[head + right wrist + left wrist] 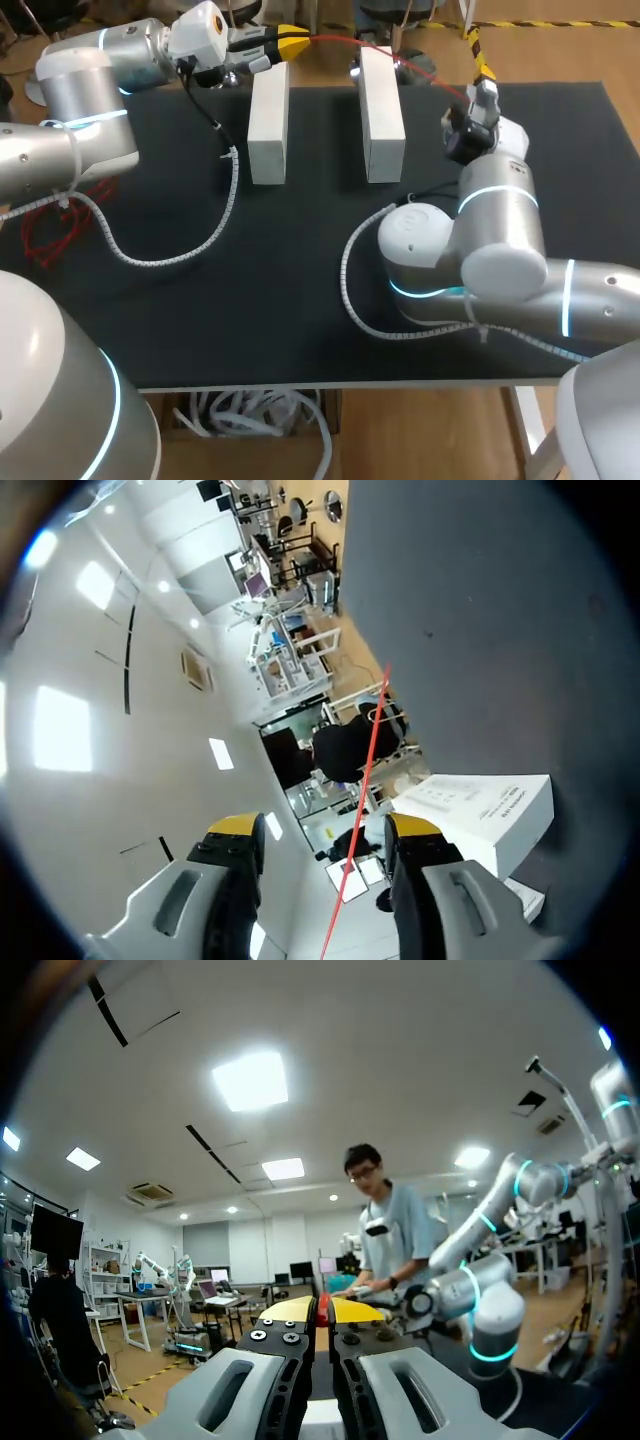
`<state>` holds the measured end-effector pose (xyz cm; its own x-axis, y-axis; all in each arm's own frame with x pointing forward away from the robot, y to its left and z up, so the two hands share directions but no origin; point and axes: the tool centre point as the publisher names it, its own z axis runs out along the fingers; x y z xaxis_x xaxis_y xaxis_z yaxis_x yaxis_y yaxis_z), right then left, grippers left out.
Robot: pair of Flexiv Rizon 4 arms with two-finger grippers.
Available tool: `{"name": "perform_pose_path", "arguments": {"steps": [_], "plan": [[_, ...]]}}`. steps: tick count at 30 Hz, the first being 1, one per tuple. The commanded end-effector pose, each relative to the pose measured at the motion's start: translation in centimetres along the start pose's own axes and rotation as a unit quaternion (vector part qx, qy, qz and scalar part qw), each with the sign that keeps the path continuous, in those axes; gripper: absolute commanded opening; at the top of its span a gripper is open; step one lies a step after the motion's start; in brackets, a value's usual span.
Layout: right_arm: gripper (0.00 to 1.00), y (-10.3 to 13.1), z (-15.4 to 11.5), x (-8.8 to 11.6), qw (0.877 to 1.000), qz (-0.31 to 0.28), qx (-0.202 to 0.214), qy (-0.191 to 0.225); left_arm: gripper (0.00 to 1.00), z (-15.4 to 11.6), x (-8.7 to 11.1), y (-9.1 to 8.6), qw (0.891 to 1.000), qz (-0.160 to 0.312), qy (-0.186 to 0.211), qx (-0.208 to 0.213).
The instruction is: Grab the tape and strap the tape.
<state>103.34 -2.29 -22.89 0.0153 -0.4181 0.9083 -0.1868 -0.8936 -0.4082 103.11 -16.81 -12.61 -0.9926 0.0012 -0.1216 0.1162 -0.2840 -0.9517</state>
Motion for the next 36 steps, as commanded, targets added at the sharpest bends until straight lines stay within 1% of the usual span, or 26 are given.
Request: {"name": "perform_pose_path", "arguments": {"steps": [1, 4, 7, 13, 24, 36], "plan": [[0.63, 0.5, -0.2, 0.6, 1.0, -0.003, -0.001, -0.006, 0.0, 0.0, -0.1, 0.1, 1.0, -0.001, 0.001, 0.0], [0.63, 1.0, -0.3, 0.7, 1.0, -0.007, -0.004, -0.008, 0.0, 0.0, -0.1, 0.1, 1.0, -0.001, 0.001, 0.0], [0.6, 1.4, -0.4, 0.9, 1.0, -0.01, -0.003, -0.009, 0.0, 0.0, -0.1, 0.1, 1.0, -0.001, 0.001, 0.0], [0.51, 1.8, -0.2, 1.4, 1.0, -0.008, -0.004, -0.009, 0.0, 0.0, -0.1, 0.1, 1.0, -0.001, 0.001, 0.0], [0.49, 2.6, 0.1, 2.0, 1.0, -0.007, -0.008, -0.005, 0.0, 0.0, -0.1, 0.1, 1.0, -0.001, 0.001, 0.0], [0.45, 2.8, 0.0, 2.0, 1.0, -0.008, -0.009, -0.005, 0.0, 0.0, -0.1, 0.1, 1.0, -0.001, 0.001, 0.0]]}}
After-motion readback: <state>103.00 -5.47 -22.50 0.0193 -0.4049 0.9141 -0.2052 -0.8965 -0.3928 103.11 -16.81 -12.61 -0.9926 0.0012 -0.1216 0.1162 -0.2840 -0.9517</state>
